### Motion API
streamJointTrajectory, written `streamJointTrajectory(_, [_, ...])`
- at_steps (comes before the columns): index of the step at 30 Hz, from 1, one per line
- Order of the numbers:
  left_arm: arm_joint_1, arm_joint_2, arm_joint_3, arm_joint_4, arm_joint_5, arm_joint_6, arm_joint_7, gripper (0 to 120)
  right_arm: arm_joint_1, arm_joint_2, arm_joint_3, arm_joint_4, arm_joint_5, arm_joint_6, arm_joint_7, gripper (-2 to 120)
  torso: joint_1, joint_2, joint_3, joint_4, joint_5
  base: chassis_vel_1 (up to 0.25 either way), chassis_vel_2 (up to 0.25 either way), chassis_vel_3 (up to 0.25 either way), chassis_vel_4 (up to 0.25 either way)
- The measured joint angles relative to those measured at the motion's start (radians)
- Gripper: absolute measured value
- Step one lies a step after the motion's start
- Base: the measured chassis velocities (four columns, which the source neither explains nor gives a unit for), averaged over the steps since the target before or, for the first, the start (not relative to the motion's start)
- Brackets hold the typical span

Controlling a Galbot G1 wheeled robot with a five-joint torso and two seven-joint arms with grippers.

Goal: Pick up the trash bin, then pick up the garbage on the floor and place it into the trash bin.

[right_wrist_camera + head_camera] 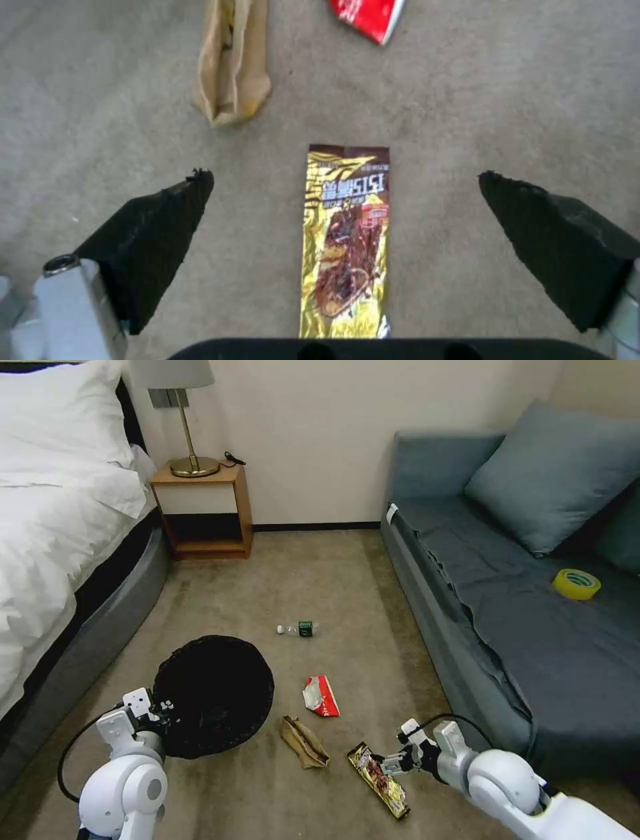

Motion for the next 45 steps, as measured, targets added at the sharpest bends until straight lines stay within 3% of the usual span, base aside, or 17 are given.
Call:
streamJointTrajectory(5, [0.004,-0.004,-0.010,0.017,0.007,-0.006,0.001,3,0.096,0.034,-0.135,-0.107,-0.013,0.035,0.027,100,0.000,0.000,0.000,0.0000,-0.0006,0.000,0.000,0.000,0.000])
streamJointTrajectory(17, [0.010,-0.012,-0.010,0.023,0.026,-0.011,0.003,3,0.212,0.025,-0.374,-0.309,-0.003,0.145,0.127,100,0.000,0.000,0.000,-0.0002,-0.0003,0.000,0.000,0.000,0.000])
streamJointTrajectory(45, [0.020,-0.008,-0.021,0.020,0.033,-0.022,0.002,3,0.223,0.091,-0.471,-0.436,-0.039,0.256,0.198,100,0.000,0.000,0.000,-0.0001,-0.0003,0.000,0.000,0.000,0.000])
